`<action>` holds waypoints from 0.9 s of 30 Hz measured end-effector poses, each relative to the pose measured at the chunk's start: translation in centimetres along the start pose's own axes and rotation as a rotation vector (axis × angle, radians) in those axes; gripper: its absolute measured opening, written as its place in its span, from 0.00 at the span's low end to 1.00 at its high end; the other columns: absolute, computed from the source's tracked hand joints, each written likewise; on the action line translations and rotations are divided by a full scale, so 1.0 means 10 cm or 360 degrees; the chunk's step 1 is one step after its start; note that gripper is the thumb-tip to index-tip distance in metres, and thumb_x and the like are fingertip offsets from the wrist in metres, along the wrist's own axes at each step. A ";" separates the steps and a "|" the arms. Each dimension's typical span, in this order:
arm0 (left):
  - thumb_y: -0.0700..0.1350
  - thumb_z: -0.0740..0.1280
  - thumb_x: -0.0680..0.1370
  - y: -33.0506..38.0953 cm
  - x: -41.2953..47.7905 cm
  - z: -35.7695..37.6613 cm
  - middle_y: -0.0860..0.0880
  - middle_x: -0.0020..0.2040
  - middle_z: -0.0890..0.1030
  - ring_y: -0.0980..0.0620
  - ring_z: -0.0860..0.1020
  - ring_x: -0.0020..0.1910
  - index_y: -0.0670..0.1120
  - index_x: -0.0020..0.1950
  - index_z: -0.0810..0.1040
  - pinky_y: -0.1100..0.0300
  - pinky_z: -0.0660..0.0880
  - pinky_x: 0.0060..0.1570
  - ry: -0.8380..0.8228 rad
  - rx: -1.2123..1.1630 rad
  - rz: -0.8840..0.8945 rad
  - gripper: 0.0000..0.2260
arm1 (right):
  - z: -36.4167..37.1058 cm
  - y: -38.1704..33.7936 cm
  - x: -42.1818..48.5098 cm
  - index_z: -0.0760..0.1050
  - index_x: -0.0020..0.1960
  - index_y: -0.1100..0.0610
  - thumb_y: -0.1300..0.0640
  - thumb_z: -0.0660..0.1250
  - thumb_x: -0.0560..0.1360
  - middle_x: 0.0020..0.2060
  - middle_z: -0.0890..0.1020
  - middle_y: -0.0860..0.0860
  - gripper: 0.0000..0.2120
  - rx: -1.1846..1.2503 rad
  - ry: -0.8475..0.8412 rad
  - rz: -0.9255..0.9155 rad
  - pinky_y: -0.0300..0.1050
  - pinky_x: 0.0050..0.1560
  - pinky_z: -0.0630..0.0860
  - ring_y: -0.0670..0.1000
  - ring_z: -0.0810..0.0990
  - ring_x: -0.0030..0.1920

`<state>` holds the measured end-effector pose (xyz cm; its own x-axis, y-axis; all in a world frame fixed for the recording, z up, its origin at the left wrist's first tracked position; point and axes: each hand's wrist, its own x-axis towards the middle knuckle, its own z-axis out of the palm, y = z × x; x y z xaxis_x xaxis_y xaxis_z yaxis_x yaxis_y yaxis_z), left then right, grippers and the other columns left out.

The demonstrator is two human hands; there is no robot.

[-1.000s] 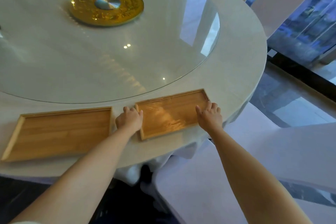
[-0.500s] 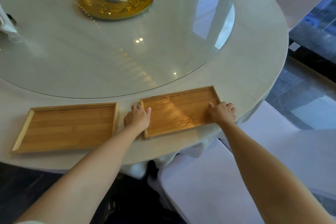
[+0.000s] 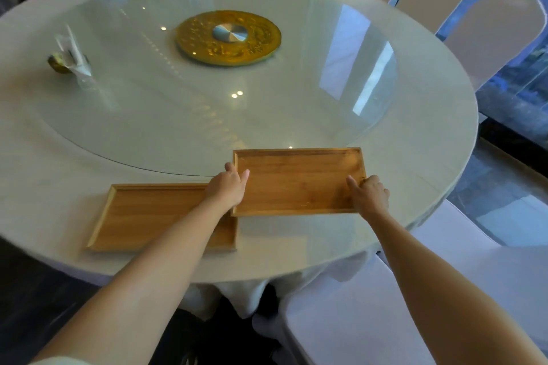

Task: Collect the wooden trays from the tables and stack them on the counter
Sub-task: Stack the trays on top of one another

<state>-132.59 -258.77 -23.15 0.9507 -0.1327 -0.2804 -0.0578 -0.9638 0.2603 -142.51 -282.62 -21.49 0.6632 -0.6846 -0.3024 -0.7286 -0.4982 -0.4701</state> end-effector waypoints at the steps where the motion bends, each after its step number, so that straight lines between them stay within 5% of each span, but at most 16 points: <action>1: 0.54 0.47 0.82 -0.12 0.01 -0.10 0.40 0.46 0.80 0.40 0.79 0.45 0.37 0.66 0.63 0.56 0.69 0.32 0.0039 0.0005 0.0006 0.23 | 0.04 -0.10 -0.06 0.63 0.66 0.68 0.46 0.55 0.79 0.65 0.70 0.65 0.28 0.0002 0.0016 -0.0048 0.55 0.66 0.63 0.64 0.65 0.67; 6: 0.54 0.48 0.82 -0.87 -0.01 -0.50 0.46 0.33 0.73 0.45 0.73 0.35 0.37 0.63 0.66 0.58 0.67 0.29 0.0206 0.0107 -0.0031 0.23 | 0.42 -0.61 -0.41 0.66 0.61 0.70 0.49 0.57 0.79 0.61 0.73 0.67 0.24 -0.0010 -0.0013 -0.0247 0.53 0.63 0.65 0.65 0.70 0.63; 11: 0.55 0.48 0.82 -1.64 -0.09 -0.66 0.39 0.51 0.81 0.40 0.80 0.48 0.38 0.63 0.67 0.52 0.76 0.43 0.0203 0.0144 -0.0114 0.23 | 0.89 -1.00 -0.77 0.68 0.59 0.68 0.48 0.58 0.78 0.59 0.75 0.65 0.23 0.0007 -0.0143 -0.0315 0.52 0.58 0.69 0.63 0.73 0.61; 17: 0.54 0.48 0.82 -2.23 -0.15 -0.61 0.39 0.53 0.81 0.41 0.80 0.50 0.38 0.64 0.67 0.54 0.73 0.41 0.0085 0.0187 -0.0142 0.23 | 1.29 -1.20 -1.10 0.67 0.61 0.68 0.48 0.58 0.78 0.59 0.76 0.64 0.23 -0.0112 -0.0272 -0.0337 0.52 0.57 0.71 0.63 0.74 0.59; 22: 0.55 0.48 0.82 -2.46 -0.13 -0.51 0.40 0.52 0.81 0.44 0.76 0.42 0.39 0.63 0.67 0.56 0.71 0.37 0.0013 0.0214 -0.0138 0.22 | 1.42 -1.22 -1.27 0.66 0.63 0.67 0.48 0.57 0.79 0.60 0.75 0.63 0.23 -0.0191 -0.0329 -0.0312 0.52 0.58 0.71 0.62 0.74 0.60; 27: 0.54 0.48 0.82 -2.55 -0.14 -0.42 0.39 0.54 0.80 0.40 0.79 0.51 0.39 0.63 0.67 0.54 0.70 0.39 -0.0009 0.0150 -0.0135 0.22 | 1.47 -1.23 -1.38 0.66 0.63 0.68 0.48 0.56 0.79 0.60 0.75 0.64 0.24 -0.0268 -0.0319 -0.0297 0.51 0.58 0.70 0.62 0.73 0.61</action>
<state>-131.14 -233.03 -25.56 0.9517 -0.0511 -0.3027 -0.0062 -0.9891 0.1474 -140.15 -259.18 -23.72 0.7963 -0.4630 -0.3893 -0.5983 -0.6976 -0.3941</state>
